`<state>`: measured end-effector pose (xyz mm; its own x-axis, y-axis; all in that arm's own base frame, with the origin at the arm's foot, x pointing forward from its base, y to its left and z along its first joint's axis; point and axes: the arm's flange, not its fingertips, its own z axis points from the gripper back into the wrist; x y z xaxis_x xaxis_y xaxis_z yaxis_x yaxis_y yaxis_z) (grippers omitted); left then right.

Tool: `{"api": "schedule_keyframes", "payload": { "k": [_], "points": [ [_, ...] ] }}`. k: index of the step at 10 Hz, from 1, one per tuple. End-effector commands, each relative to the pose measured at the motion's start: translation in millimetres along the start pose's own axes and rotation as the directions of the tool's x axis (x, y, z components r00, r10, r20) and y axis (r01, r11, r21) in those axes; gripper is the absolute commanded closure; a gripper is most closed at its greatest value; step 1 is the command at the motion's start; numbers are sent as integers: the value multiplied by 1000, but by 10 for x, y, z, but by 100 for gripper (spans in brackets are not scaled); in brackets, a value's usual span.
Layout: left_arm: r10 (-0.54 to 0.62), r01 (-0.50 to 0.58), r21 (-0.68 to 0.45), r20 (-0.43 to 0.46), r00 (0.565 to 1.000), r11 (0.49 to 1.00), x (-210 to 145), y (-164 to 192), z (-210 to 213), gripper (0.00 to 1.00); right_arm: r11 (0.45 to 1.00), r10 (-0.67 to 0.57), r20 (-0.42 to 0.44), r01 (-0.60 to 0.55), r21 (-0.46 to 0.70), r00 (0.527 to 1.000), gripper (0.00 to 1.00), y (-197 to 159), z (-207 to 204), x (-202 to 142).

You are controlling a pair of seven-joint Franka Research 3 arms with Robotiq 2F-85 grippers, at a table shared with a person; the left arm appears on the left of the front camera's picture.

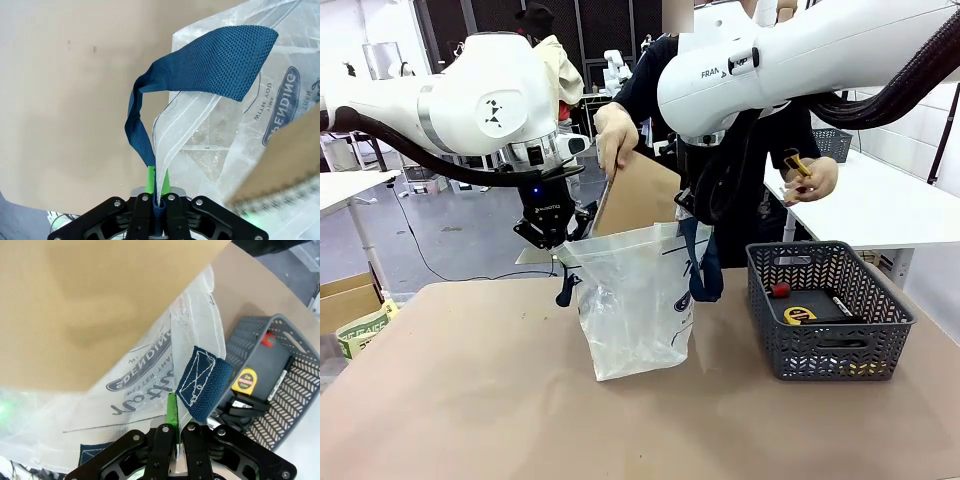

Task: Transfer purchased items from the store into the shopping bag.
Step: Move the Reusable shopping bag to the right side of the table.

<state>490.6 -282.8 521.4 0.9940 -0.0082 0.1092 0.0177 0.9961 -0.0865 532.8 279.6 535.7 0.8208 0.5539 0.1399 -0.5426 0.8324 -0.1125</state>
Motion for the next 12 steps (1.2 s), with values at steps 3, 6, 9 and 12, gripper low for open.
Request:
{"api": "schedule_keyframes", "payload": {
  "k": [3, 6, 9, 12],
  "points": [
    [-33, 33, 18, 1, 999, 999, 45, 71, -2, 100, 997, 52, -63, -56, -56, 997, 100, -39, -33, -42],
    [-48, 48, 23, -7, 999, 999, 38, 72, -3, 100, 996, 59, -78, -64, -63, 995, 100, -51, -42, -58],
    [-49, 49, 39, -9, 999, 998, 44, 77, -6, 100, 995, 63, -107, -71, -70, 992, 100, -71, -55, -64],
    [-54, 54, 28, -28, 998, 998, 46, 50, -22, 100, 996, 71, -100, -77, -55, 992, 100, -57, -76, -34]
  ]
}}
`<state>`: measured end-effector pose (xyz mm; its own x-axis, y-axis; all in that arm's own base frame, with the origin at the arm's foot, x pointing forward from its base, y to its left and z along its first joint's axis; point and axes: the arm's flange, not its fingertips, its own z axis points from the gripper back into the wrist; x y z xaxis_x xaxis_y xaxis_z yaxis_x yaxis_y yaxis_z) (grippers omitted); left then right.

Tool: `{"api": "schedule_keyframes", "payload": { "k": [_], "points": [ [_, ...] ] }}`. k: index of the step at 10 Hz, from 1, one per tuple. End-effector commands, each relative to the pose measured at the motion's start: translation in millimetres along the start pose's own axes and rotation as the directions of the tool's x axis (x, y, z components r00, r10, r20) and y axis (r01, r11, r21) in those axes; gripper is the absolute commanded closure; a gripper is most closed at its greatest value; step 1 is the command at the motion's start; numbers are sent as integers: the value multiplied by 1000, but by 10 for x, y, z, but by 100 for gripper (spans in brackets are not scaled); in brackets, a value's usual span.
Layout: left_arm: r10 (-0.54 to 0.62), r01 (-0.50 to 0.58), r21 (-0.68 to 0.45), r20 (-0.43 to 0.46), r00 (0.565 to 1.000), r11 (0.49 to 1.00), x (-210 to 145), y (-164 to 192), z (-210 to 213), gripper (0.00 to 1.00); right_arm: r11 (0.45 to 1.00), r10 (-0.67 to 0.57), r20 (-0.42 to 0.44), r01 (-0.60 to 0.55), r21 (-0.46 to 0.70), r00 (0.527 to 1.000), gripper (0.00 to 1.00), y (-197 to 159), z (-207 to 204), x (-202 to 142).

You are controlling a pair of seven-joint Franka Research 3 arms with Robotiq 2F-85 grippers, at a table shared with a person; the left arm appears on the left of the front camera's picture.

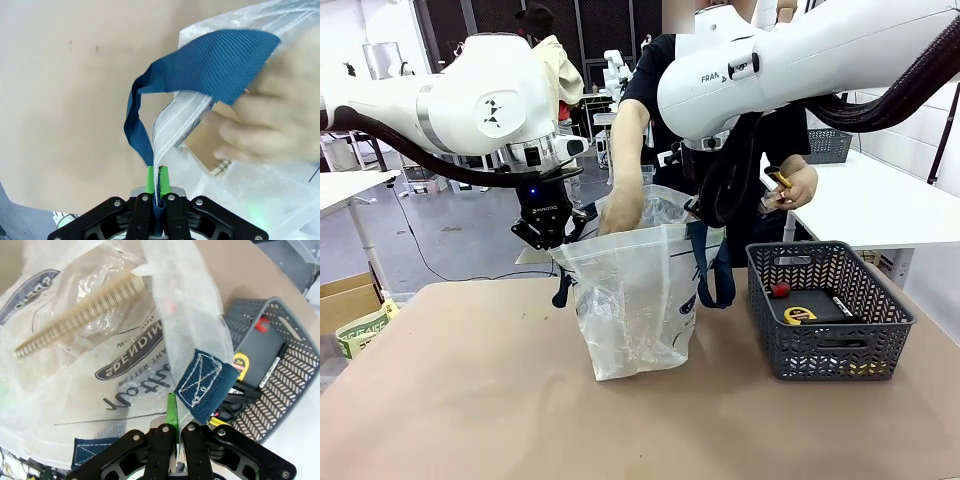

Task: Transfer purchased items from the store into the shopping bag.
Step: Move the Reusable shopping bag to the right side of the table.

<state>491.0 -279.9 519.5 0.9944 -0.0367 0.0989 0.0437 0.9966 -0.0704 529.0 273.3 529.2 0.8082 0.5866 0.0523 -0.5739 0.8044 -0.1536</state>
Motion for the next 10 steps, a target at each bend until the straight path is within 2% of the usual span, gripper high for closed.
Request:
{"api": "schedule_keyframes", "payload": {
  "k": [1, 10],
  "points": [
    [1, -1, -1, 2, 1000, 1000, 0, 2, 5, 100, 1000, -5, -1, 5, 0, 1000, 100, 1, -2, -6],
    [1, -1, -1, 2, 1000, 1000, 0, 2, 5, 100, 1000, -5, -1, 5, 0, 1000, 100, 1, -2, -6]
  ]
}}
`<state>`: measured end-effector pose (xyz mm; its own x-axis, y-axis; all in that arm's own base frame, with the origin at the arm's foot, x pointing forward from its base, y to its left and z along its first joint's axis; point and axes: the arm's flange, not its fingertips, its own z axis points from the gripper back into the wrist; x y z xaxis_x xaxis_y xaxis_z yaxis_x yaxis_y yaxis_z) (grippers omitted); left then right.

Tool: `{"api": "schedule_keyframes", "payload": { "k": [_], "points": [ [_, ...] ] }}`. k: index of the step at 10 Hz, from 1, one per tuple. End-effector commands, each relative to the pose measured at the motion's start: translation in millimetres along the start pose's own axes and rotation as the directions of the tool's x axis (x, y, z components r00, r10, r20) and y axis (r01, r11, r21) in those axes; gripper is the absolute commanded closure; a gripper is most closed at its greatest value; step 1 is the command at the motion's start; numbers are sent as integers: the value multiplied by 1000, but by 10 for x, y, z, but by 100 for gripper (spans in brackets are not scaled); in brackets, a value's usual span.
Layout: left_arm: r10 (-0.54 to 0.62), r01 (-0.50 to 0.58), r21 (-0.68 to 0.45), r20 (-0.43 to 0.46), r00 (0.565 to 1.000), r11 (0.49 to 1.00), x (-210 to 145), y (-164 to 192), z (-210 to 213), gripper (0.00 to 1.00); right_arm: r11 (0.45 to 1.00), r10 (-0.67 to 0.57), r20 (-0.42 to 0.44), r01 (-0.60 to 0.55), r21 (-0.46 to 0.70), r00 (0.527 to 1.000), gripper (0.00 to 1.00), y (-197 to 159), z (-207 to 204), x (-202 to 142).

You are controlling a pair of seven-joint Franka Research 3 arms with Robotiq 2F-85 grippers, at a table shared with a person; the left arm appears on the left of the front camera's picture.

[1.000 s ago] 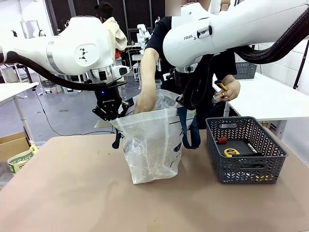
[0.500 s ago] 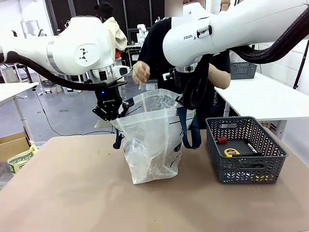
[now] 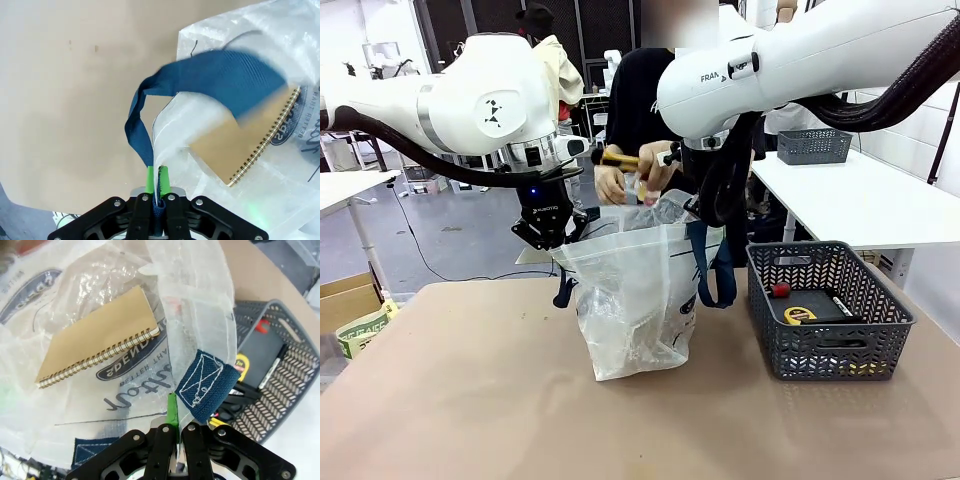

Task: Transfer purchased items from the store into the shopping bag.
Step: Move the Reusable shopping bag to the right side of the table.

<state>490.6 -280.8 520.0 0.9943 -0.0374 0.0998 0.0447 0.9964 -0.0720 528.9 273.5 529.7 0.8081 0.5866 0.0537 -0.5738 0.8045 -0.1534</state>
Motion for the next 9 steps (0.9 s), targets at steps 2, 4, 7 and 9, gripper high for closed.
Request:
{"api": "schedule_keyframes", "payload": {
  "k": [2, 4, 7, 9],
  "points": [
    [2, -2, 1, 1, 1000, 1000, 4, 11, 0, 100, 1000, -5, -2, 5, -1, 1000, 100, -1, -7, -7],
    [2, -2, 1, 1, 1000, 1000, 4, 11, 0, 100, 1000, -5, -2, 5, -1, 1000, 100, -1, -7, -7],
    [2, -2, 1, 1, 1000, 1000, 4, 11, 0, 100, 1000, -5, -2, 5, -1, 1000, 100, -1, -7, -7],
    [2, -2, 1, 1, 1000, 1000, 4, 11, 0, 100, 1000, -5, -2, 5, -1, 1000, 100, -1, -7, -7]
  ]
}}
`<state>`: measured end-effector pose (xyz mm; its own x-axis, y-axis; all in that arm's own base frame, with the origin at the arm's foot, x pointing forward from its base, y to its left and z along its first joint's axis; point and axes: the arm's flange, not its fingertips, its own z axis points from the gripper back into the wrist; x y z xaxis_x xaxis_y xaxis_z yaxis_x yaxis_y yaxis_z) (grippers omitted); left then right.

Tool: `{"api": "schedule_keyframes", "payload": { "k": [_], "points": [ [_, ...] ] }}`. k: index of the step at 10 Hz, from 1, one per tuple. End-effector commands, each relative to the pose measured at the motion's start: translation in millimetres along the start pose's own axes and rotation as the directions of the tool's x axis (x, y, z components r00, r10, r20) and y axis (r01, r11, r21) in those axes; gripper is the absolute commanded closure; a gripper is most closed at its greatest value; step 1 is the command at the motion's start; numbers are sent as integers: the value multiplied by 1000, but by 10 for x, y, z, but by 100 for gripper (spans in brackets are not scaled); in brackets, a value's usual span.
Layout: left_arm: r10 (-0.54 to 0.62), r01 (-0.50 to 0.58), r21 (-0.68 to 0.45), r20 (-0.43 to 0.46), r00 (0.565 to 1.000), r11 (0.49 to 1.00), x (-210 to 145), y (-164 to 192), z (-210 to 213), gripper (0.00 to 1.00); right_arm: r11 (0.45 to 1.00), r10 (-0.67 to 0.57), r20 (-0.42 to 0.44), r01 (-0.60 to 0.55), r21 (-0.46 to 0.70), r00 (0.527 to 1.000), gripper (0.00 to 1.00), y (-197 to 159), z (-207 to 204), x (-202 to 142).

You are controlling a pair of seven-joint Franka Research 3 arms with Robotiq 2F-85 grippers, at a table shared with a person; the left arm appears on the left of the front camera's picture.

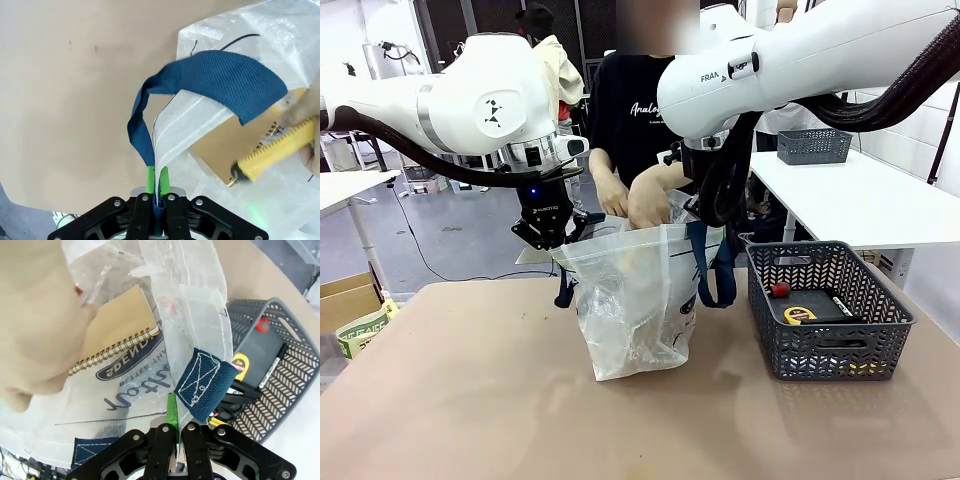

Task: Transfer purchased items from the store into the shopping bag.
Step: Move the Reusable shopping bag to the right side of the table.

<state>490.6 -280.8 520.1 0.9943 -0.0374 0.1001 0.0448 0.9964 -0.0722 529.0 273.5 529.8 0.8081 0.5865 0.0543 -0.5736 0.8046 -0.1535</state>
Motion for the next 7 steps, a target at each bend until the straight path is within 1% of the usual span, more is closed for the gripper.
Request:
{"api": "schedule_keyframes", "payload": {
  "k": [1, 7],
  "points": [
    [2, -2, 1, 1, 1000, 1000, 3, 11, 0, 100, 1000, -5, -3, 5, -1, 1000, 100, 0, -8, -8],
    [2, -2, 1, 1, 1000, 1000, 3, 11, 0, 100, 1000, -5, -3, 5, -1, 1000, 100, 0, -8, -8]
  ]
}}
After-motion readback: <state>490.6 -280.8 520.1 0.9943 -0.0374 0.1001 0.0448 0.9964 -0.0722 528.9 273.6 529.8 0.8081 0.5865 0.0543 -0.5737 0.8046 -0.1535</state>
